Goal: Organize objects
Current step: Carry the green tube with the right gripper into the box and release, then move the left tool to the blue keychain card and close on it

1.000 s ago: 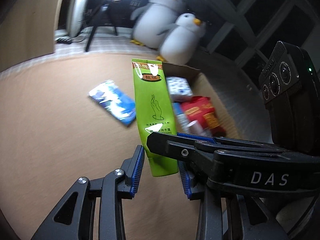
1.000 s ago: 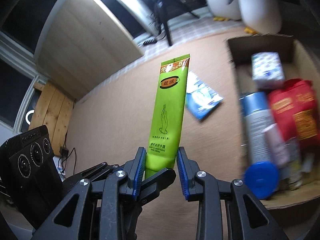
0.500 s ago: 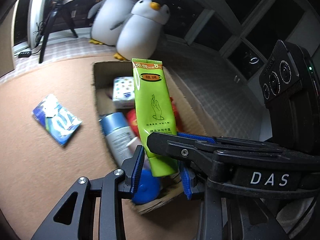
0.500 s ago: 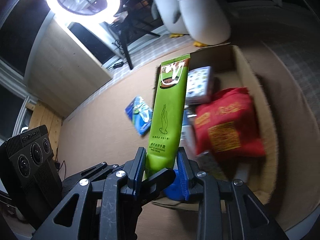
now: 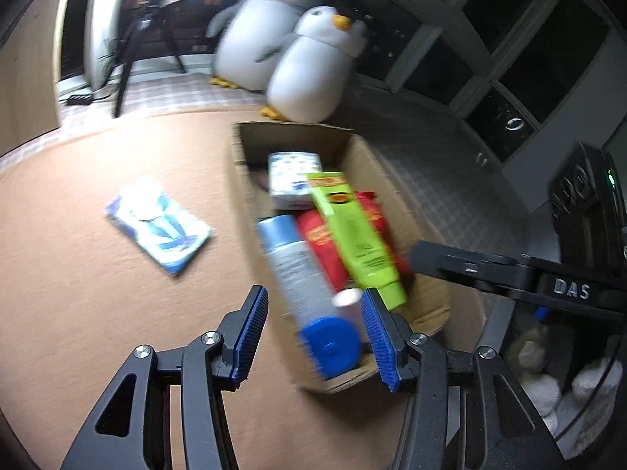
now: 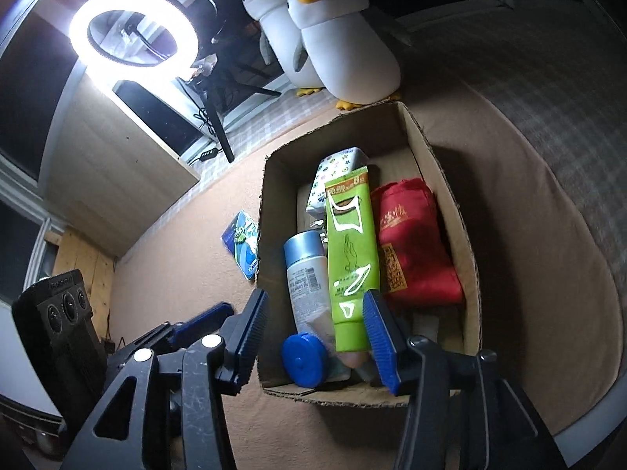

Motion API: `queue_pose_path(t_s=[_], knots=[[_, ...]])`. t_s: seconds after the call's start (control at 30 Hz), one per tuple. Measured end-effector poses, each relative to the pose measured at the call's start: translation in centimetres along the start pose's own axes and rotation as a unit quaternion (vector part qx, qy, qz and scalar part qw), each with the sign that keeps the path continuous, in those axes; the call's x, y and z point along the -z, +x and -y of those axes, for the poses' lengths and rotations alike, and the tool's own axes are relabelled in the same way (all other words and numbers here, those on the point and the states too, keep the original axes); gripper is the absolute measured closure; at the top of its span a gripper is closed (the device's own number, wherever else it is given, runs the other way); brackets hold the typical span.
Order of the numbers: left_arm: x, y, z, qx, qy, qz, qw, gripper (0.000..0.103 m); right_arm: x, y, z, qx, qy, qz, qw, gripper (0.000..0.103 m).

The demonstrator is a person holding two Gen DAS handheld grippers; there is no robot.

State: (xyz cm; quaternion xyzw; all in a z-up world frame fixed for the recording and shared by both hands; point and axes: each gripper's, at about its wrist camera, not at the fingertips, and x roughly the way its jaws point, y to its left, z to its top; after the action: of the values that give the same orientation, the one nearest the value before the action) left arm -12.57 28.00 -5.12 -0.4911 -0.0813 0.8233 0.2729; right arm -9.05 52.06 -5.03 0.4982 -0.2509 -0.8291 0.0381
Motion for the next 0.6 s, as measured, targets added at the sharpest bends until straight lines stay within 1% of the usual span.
queue_pose_path(t_s=[0.1, 0.17, 0.27, 0.37, 0.43, 0.53, 0.6], knots=[[0.2, -1.1, -3.0, -0.017, -0.017, -0.001, 0.9997, 0.048, 1.3, -0.3, -0.3, 0.0, 0.015, 0.004, 1.0, 0.055], [-0.1, -1.6, -5.3, -0.034, -0.037, 0.001, 0.9987, 0.046, 2.2, -0.6, -0.7, 0.001, 0.021, 0.008, 1.0, 0.055], [-0.7, -1.9, -8.3, -0.057, -0.063, 0.003, 0.9963, 0.044, 3.4, -0.9, -1.4, 0.005, 0.024, 0.016, 1.0, 0.055], [-1.6, -1.6, -10.5, -0.065, -0.092, 0.0, 0.9936, 0.041, 4.7, -1.0, -2.3, 0.005, 0.023, 0.014, 1.0, 0.055], [-2.2, -1.0, -11.4, -0.065, -0.104, -0.004, 0.9925, 0.038, 5.4, -1.0, -2.8, 0.005, 0.021, 0.011, 1.0, 0.055], [-3.6, 0.4, -12.4, -0.077, -0.123, -0.009, 0.9895, 0.036, 6.4, -1.1, -3.4, 0.01, 0.015, 0.008, 1.0, 0.054], [-4.6, 1.7, -12.8, -0.086, -0.137, -0.018, 0.9867, 0.033, 6.9, -1.1, -3.6, 0.011, 0.014, 0.006, 1.0, 0.052]])
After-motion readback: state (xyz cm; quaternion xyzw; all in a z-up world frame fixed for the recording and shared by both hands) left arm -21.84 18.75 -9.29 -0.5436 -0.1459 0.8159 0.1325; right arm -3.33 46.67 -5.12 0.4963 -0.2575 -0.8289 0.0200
